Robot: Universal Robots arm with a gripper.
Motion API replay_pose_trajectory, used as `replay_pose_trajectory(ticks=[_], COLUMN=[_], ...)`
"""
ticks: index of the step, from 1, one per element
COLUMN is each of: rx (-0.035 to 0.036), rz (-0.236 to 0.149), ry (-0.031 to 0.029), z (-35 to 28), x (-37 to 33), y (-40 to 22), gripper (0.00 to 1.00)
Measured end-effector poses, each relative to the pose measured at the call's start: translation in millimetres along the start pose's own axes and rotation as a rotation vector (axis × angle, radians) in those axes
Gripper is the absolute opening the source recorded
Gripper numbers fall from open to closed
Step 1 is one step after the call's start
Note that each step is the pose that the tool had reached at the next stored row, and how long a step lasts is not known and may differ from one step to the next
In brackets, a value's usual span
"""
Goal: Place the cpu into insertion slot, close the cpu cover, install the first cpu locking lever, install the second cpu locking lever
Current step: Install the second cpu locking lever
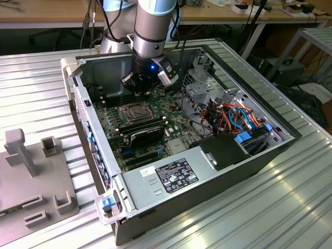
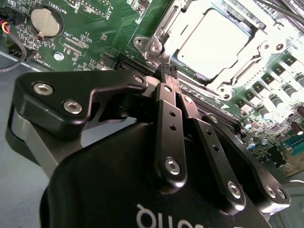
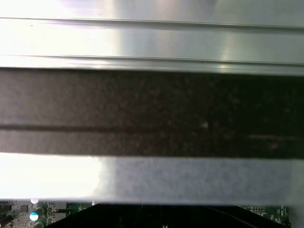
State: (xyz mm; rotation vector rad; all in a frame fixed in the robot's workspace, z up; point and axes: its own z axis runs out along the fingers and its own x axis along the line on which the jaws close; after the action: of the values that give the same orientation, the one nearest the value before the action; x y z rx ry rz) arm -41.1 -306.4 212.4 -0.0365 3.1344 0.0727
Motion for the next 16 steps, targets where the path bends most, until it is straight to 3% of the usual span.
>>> replay_pose_trajectory(ticks=[8,16], rx=[0.0002,0.0019], rz=[0.000,0.000], ry=[0.0001,0.0022], z=[-0.4,-5.4], x=[0.0,0.0], y=[-0.3,-2.6], gripper=[0.11,0.11])
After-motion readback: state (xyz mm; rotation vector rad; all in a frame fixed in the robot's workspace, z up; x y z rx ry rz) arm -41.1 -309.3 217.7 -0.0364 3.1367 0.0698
